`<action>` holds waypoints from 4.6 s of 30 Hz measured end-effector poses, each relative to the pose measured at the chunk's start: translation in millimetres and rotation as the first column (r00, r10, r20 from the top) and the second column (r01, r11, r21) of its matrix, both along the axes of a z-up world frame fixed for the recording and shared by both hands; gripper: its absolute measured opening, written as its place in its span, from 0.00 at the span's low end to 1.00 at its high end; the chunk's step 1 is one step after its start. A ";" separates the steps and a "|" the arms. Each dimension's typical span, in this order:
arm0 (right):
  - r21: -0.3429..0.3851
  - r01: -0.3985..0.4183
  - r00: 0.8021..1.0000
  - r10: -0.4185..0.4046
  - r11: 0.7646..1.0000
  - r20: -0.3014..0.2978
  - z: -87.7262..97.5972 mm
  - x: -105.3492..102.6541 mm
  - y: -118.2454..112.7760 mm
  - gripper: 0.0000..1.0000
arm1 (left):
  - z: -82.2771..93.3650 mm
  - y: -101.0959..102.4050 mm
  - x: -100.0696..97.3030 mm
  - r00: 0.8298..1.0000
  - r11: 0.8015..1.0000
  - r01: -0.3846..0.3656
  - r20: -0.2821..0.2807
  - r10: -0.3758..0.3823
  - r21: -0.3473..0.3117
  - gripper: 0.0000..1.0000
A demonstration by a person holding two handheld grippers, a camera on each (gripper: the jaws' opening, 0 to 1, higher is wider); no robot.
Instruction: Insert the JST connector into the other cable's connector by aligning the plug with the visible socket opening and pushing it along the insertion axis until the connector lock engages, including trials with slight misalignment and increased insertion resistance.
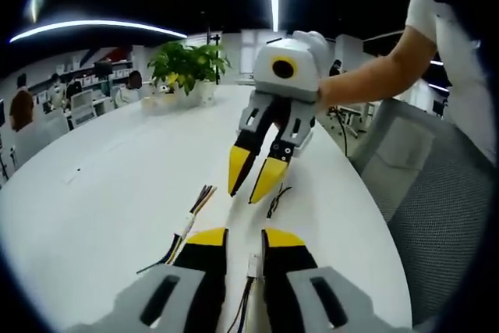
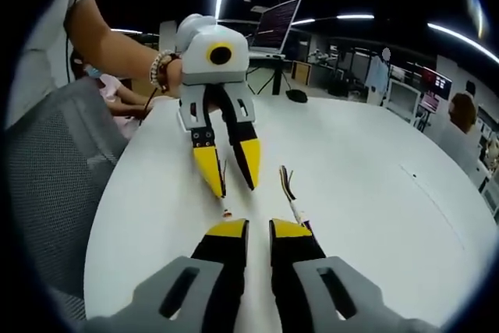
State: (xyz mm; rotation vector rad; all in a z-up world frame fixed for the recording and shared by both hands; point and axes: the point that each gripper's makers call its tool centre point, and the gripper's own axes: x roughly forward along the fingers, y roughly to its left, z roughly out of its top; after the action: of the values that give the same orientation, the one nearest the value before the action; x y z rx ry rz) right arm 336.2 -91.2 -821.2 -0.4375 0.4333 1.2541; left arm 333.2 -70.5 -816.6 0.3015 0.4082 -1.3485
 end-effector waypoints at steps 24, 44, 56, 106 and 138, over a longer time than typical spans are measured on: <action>-0.076 -0.051 0.997 0.047 0.996 -0.057 -31.2 -21.7 -2.6 0.07 | -29.8 10.1 -9.8 0.999 0.999 0.015 -0.044 -0.013 0.052 0.13; -0.080 -0.065 0.996 0.059 0.995 -0.068 -39.6 -26.6 -6.9 0.05 | -36.4 12.6 -7.6 0.999 1.000 0.007 -0.053 -0.005 0.024 0.03; -0.063 -0.063 0.996 0.059 0.996 -0.071 -38.7 -27.3 -6.3 0.05 | -36.3 11.5 -7.3 0.999 0.999 0.033 -0.010 -0.033 0.026 0.01; -0.067 -0.088 0.996 0.086 0.994 -0.024 -16.0 -15.9 -2.4 0.03 | -19.6 10.9 -1.5 0.997 0.996 0.069 0.023 -0.070 0.056 0.00; -0.072 -0.103 0.995 0.103 0.992 -0.009 -13.0 -12.7 6.7 0.03 | -12.3 -7.6 -3.6 0.988 0.988 0.130 0.068 -0.136 0.079 0.00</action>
State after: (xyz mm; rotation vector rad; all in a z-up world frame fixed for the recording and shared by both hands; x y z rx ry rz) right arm 323.5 -84.4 -834.2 -0.5236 0.4664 1.3426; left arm 329.6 -78.1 -828.9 0.4454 0.3824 -1.4501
